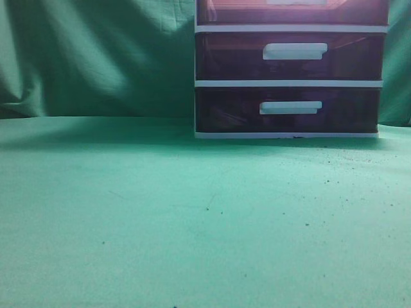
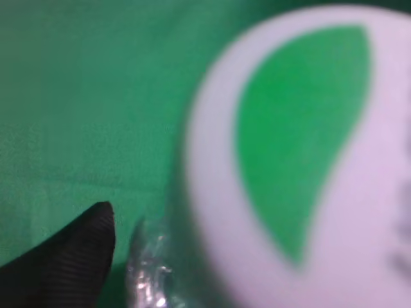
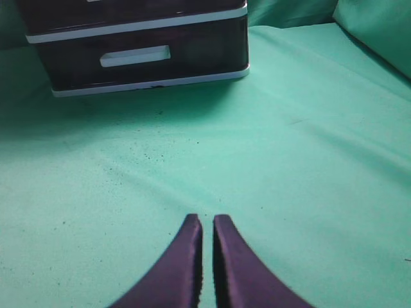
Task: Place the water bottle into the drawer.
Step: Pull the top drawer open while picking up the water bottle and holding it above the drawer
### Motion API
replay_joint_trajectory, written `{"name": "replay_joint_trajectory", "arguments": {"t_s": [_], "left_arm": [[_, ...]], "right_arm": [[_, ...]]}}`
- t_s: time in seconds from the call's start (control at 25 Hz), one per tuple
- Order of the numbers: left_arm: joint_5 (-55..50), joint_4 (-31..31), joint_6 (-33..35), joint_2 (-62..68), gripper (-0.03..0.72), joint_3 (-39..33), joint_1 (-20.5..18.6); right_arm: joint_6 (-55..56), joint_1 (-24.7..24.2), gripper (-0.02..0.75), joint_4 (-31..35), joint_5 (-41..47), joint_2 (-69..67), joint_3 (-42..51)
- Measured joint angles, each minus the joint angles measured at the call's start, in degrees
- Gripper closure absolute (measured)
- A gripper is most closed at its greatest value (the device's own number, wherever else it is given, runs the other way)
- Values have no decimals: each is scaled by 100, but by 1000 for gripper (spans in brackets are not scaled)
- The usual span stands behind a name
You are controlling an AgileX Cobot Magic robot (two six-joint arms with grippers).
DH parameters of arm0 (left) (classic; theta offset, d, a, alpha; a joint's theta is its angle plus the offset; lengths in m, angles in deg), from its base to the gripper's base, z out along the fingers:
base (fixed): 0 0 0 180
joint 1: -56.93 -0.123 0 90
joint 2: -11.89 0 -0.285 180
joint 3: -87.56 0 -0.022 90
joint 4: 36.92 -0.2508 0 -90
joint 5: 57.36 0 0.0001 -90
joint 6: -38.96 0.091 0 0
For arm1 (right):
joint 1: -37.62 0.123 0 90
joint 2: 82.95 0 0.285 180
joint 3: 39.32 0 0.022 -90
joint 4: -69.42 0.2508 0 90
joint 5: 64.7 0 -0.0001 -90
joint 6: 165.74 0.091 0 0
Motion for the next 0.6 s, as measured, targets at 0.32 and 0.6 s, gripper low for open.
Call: {"name": "replay_joint_trajectory", "arguments": {"t_s": [0.32,0.6], "left_arm": [[9,-410,22,9,372,14,0],[-488,-438,22,-640,372,2,426]], "right_arm": [[0,0,689,0,0,0,0],[0,0,689,0,0,0,0]]}}
